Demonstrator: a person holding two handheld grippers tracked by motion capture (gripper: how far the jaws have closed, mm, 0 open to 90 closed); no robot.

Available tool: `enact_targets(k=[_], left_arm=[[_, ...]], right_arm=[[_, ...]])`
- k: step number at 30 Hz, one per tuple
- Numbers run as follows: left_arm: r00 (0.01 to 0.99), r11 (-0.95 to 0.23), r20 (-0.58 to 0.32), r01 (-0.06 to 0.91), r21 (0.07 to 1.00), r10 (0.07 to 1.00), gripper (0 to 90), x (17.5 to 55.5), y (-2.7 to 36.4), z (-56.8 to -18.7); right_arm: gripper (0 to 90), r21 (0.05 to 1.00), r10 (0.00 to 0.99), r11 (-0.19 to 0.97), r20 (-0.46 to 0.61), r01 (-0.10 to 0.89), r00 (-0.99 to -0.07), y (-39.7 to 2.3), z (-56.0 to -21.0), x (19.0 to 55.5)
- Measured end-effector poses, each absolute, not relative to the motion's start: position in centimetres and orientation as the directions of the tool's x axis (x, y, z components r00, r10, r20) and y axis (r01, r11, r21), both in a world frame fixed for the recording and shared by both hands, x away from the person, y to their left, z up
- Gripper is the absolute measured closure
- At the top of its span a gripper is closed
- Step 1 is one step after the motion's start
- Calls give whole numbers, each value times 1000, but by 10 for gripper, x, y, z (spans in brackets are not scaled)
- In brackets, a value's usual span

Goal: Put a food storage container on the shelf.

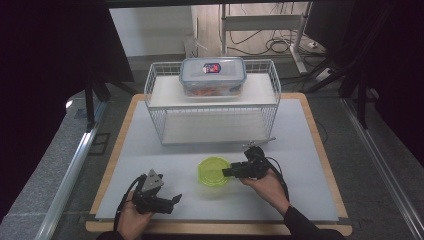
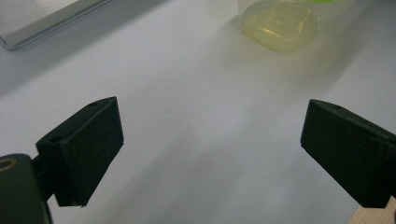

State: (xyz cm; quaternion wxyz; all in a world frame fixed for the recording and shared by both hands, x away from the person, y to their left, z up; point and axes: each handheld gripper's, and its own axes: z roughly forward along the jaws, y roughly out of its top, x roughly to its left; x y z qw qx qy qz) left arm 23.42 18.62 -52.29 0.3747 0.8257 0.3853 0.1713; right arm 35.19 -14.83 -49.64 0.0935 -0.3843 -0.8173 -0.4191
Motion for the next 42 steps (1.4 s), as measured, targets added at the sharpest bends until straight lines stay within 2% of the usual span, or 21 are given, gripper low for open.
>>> enact_targets(k=[1, 8, 10, 11, 17, 34, 38, 41, 42], left_arm=[[645, -424, -6, 509, 749, 764, 57, 234, 186, -523], [647, -428, -5, 510, 747, 763, 58, 234, 185, -524], [647, -428, -5, 511, 746, 762, 58, 234, 185, -524], [647, -430, -5, 511, 745, 762, 58, 234, 185, -524], [648, -435, 0, 511, 742, 761, 59, 234, 185, -524], [651, -448, 5, 517, 729, 759, 60, 235, 184, -526], [650, -447, 1, 520, 728, 760, 60, 236, 184, -526], [651, -447, 1, 521, 727, 759, 60, 236, 184, -526], [651, -448, 1, 522, 726, 759, 60, 236, 184, -527]], right_arm=[[543, 590, 529, 334, 528, 735, -664, -149, -499, 356], [645, 552, 497, 290, 611, 782, -616, -152, -503, 364], [673, 543, 491, 285, 625, 790, -607, -153, -503, 364], [738, 545, 504, 292, 610, 786, -611, -154, -503, 364], [793, 550, 492, 298, 612, 780, -619, -155, -503, 363], [810, 545, 471, 312, 622, 778, -625, -151, -496, 358], [783, 544, 478, 316, 616, 777, -626, -151, -498, 362], [698, 549, 481, 308, 615, 777, -625, -150, -499, 365], [700, 551, 483, 301, 616, 778, -623, -150, -498, 366]])
